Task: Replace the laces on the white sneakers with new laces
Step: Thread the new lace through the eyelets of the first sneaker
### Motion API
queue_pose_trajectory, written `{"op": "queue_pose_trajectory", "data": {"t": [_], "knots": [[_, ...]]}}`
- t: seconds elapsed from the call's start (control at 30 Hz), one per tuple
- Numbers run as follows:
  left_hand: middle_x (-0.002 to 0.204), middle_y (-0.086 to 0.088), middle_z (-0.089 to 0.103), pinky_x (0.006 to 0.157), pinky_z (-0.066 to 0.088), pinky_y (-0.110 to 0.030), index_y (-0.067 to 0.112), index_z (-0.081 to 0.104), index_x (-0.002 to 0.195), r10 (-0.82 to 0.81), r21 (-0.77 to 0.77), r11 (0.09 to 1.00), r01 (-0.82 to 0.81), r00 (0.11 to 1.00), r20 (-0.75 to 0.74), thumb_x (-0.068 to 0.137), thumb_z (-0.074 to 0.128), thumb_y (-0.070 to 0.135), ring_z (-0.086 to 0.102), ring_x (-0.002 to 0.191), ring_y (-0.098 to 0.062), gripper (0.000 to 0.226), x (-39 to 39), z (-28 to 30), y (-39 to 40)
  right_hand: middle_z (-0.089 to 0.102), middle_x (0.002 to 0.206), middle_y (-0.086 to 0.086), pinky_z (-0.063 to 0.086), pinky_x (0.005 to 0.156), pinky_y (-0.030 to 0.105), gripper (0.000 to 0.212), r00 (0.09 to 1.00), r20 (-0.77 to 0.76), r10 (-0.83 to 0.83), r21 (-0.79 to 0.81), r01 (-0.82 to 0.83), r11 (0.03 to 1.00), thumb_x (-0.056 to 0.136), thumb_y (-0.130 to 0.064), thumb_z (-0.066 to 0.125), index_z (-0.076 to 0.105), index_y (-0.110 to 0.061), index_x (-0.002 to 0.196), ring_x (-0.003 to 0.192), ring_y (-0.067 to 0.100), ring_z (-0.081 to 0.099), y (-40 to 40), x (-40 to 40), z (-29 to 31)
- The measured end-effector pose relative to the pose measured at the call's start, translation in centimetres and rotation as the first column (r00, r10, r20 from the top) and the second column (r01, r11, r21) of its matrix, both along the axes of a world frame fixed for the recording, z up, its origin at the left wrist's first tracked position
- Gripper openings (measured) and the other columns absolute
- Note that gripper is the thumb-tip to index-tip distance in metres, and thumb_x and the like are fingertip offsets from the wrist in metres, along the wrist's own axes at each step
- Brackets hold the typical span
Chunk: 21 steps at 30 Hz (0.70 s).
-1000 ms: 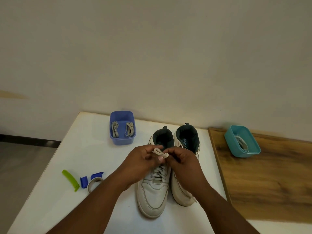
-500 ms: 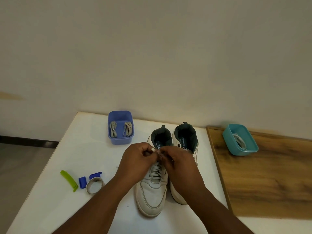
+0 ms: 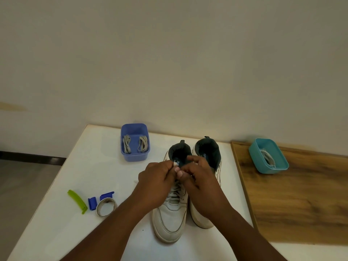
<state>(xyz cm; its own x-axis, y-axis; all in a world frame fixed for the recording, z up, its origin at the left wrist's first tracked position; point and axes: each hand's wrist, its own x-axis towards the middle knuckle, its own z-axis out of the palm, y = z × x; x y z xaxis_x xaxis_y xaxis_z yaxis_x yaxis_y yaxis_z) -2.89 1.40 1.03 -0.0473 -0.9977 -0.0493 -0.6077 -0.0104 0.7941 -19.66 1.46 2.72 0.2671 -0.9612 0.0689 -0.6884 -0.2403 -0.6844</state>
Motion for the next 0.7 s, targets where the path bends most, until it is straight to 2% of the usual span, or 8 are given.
{"op": "queue_pose_trajectory", "data": {"t": [0.03, 0.1, 0.17, 0.23, 0.4, 0.57, 0.63, 0.7], "knots": [[0.084, 0.009, 0.066, 0.087, 0.052, -0.043, 0.033, 0.056, 0.086, 0.004, 0.02, 1.0, -0.004, 1.0, -0.02, 0.103, 0.039, 0.05, 0.062, 0.083, -0.008, 0.029, 0.0, 0.0, 0.0, 0.042, 0.139, -0.012, 0.046, 0.097, 0.019, 0.019, 0.999, 0.008, -0.032, -0.038, 0.032, 0.999, 0.099, -0.041, 0.061, 0.062, -0.03, 0.115, 0.123, -0.003, 0.046, 0.1, 0.0, 0.2], [0.085, 0.008, 0.066, 0.088, 0.052, -0.044, 0.033, 0.056, 0.086, 0.014, 0.068, 0.998, -0.009, 0.998, -0.06, 0.103, 0.039, 0.048, 0.063, 0.083, -0.009, 0.028, -0.1, 0.1, -0.1, 0.045, 0.128, -0.016, 0.042, 0.09, 0.015, 0.027, 0.997, -0.01, -0.075, -0.136, 0.073, 0.988, 0.089, -0.044, 0.074, 0.058, -0.035, 0.109, 0.114, -0.001, 0.048, 0.0, -0.3, 0.6], [0.085, 0.006, 0.066, 0.087, 0.053, -0.044, 0.031, 0.058, 0.089, 0.032, 0.104, 0.994, -0.023, 0.995, -0.089, 0.103, 0.038, 0.05, 0.064, 0.082, -0.01, 0.031, -0.1, 0.1, -0.1, 0.047, 0.113, -0.018, 0.039, 0.084, 0.015, 0.027, 0.989, -0.128, -0.08, -0.197, 0.054, 0.979, 0.082, -0.05, 0.078, 0.06, -0.038, 0.097, 0.104, 0.001, 0.046, 0.1, -0.3, 1.2], [0.084, 0.006, 0.066, 0.087, 0.054, -0.045, 0.029, 0.059, 0.092, 0.039, 0.121, 0.992, -0.027, 0.994, -0.1, 0.101, 0.036, 0.054, 0.063, 0.082, -0.012, 0.035, -0.1, 0.0, -0.1, 0.05, 0.109, -0.016, 0.039, 0.083, 0.018, 0.023, 0.962, -0.258, -0.088, -0.244, 0.023, 0.97, 0.08, -0.05, 0.08, 0.067, -0.037, 0.094, 0.102, 0.004, 0.044, 0.3, 0.1, 1.2], [0.075, 0.007, 0.062, 0.083, 0.053, -0.042, 0.028, 0.058, 0.083, 0.048, 0.132, 0.991, -0.031, 0.992, -0.12, 0.1, 0.039, 0.054, 0.06, 0.075, -0.011, 0.037, 0.0, 0.3, 0.0, 0.062, 0.109, -0.004, 0.049, 0.088, 0.029, 0.019, 0.94, -0.305, -0.156, -0.308, 0.058, 0.95, 0.09, -0.044, 0.073, 0.076, -0.027, 0.098, 0.103, 0.015, 0.054, 0.5, 0.9, 0.5], [0.075, -0.003, 0.064, 0.078, 0.051, -0.038, 0.016, 0.066, 0.081, 0.099, 0.123, 0.99, -0.076, 0.976, -0.194, 0.101, 0.05, 0.042, 0.06, 0.073, -0.012, 0.036, -0.1, 0.8, 0.0, 0.057, 0.102, -0.008, 0.048, 0.083, 0.026, 0.018, 0.926, -0.356, -0.124, -0.296, 0.014, 0.955, 0.094, -0.043, 0.066, 0.077, -0.028, 0.094, 0.097, 0.01, 0.047, 0.6, 0.8, 0.7], [0.077, 0.002, 0.066, 0.076, 0.05, -0.032, 0.02, 0.072, 0.081, 0.167, 0.134, 0.981, -0.14, 0.961, -0.222, 0.101, 0.053, 0.036, 0.061, 0.077, -0.009, 0.032, 0.3, 1.0, 0.0, 0.055, 0.101, -0.008, 0.043, 0.083, 0.022, 0.023, 0.897, -0.429, -0.108, -0.259, -0.008, 0.966, 0.096, -0.045, 0.062, 0.077, -0.028, 0.094, 0.096, 0.008, 0.044, 0.7, 0.3, 0.8], [0.079, 0.004, 0.069, 0.078, 0.051, -0.033, 0.024, 0.074, 0.083, 0.265, 0.163, 0.959, -0.23, 0.932, -0.247, 0.101, 0.053, 0.034, 0.063, 0.08, -0.01, 0.03, 1.1, 0.8, -0.3, 0.054, 0.102, -0.008, 0.042, 0.085, 0.021, 0.026, 0.87, -0.483, -0.098, -0.198, 0.0, 0.98, 0.097, -0.047, 0.058, 0.077, -0.029, 0.098, 0.096, 0.007, 0.042, 0.8, -0.4, 1.0]]}}
